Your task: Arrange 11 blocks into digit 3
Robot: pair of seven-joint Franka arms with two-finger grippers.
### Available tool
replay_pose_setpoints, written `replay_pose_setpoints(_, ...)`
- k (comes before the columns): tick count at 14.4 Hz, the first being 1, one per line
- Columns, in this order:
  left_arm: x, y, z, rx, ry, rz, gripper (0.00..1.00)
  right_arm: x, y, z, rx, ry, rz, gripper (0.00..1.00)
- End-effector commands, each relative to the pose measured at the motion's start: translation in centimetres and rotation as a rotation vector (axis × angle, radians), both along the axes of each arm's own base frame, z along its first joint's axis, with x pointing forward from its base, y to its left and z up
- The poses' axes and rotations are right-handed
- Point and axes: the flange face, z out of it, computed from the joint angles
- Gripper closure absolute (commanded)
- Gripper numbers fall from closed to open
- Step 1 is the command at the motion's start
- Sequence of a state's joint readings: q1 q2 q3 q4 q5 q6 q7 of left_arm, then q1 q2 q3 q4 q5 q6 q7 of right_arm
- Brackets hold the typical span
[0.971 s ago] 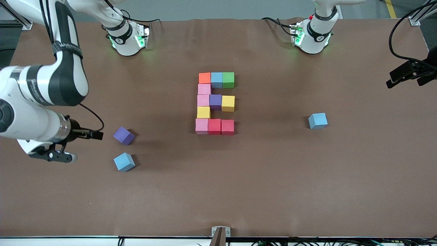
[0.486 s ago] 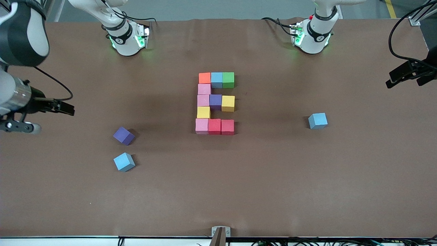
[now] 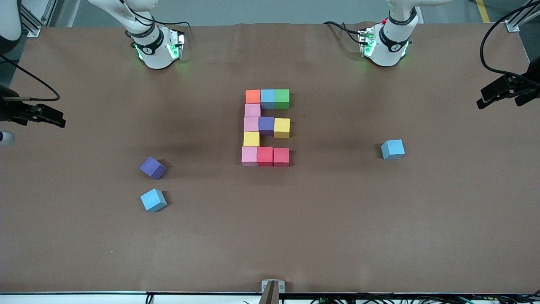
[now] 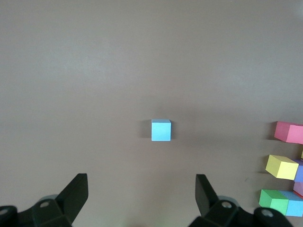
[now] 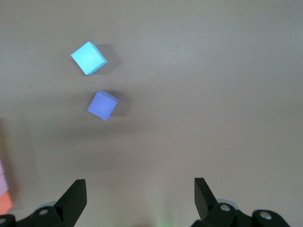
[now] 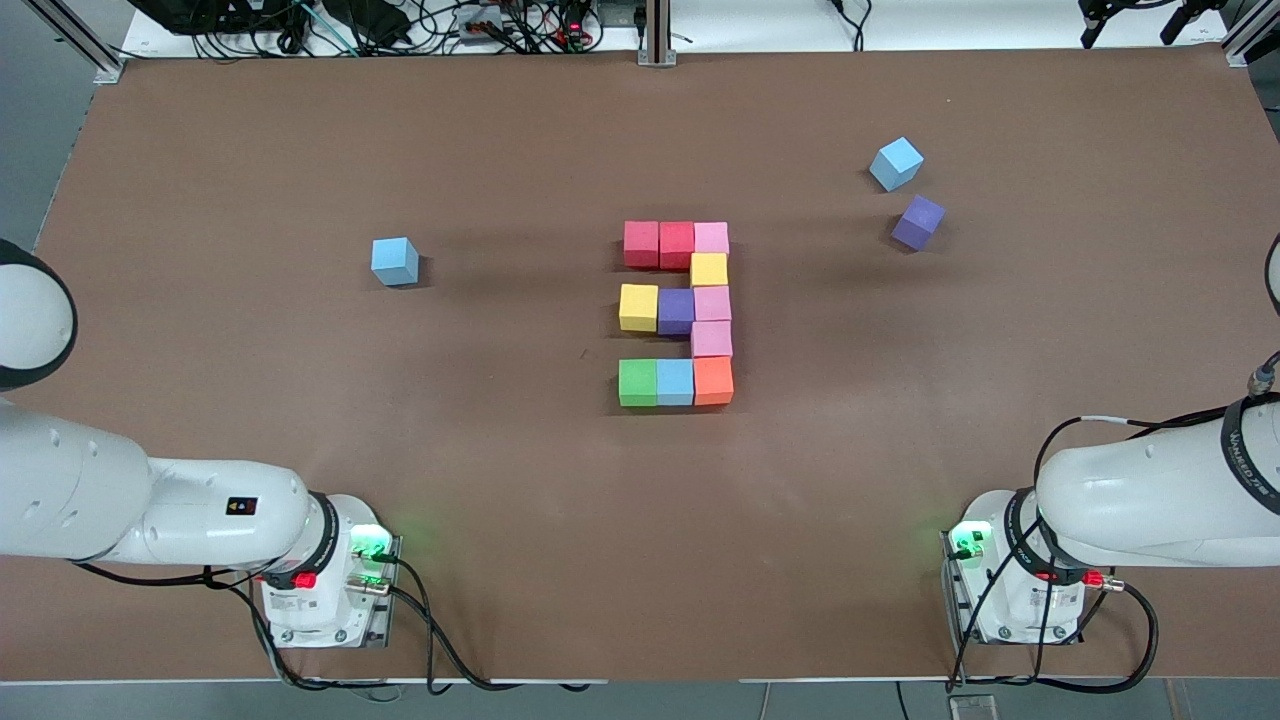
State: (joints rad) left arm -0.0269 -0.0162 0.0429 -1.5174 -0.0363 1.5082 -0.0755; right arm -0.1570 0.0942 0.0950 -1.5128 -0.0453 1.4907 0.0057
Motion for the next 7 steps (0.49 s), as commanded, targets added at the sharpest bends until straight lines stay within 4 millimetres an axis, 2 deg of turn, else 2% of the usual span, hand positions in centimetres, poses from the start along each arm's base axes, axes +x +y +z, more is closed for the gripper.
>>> replay_pose_setpoints(1,0.0,-0.1,0.2,-0.016,-0.002,0.001,0.0,-0.2,-0.7,0.1,0.048,0.001,-0.003,0.0)
replay_pose_setpoints(7,-0.7,-0.3,1.0,-0.018,-0.003,-0.011,0.0,0.8,-0.7,1.7,0.032,-0.039,-0.003,0.0)
